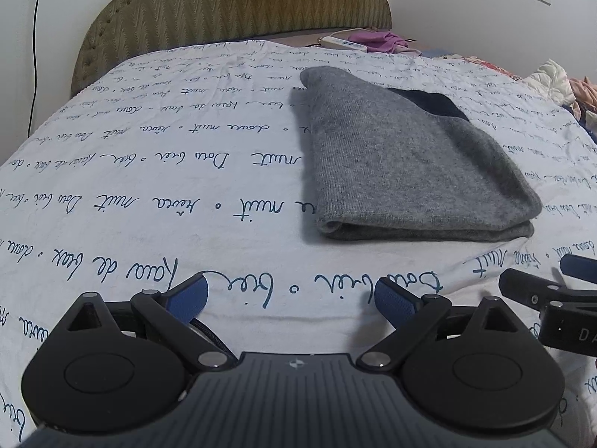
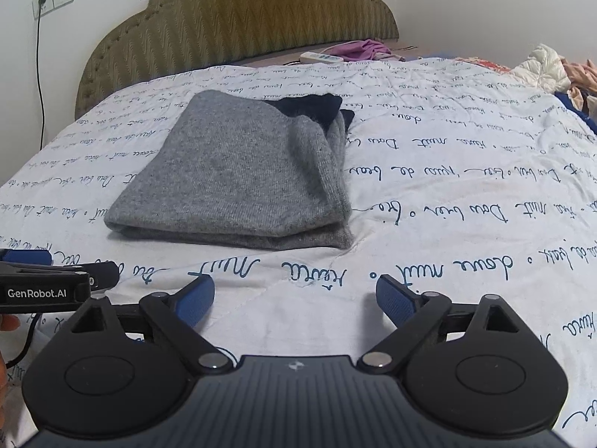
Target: Fold small clothes
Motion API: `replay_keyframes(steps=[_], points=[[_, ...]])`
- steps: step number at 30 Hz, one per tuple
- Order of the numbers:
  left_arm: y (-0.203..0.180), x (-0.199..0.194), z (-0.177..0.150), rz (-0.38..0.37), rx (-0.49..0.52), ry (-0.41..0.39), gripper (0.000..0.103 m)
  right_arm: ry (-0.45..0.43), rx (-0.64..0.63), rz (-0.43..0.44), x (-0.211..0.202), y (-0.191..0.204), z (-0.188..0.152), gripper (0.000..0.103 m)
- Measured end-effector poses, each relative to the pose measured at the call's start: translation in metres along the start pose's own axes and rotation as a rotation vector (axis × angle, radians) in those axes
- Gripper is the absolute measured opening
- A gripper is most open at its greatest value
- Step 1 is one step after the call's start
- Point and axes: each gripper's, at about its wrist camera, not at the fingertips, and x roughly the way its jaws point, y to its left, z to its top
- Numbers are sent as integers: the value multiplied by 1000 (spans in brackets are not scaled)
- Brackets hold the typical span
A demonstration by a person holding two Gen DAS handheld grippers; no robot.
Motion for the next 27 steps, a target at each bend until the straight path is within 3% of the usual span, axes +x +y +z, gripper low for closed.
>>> replay_keyframes(steps=[27], points=[[3, 0, -4, 8, 0, 1, 97, -2, -18, 12, -4, 6, -3, 94]])
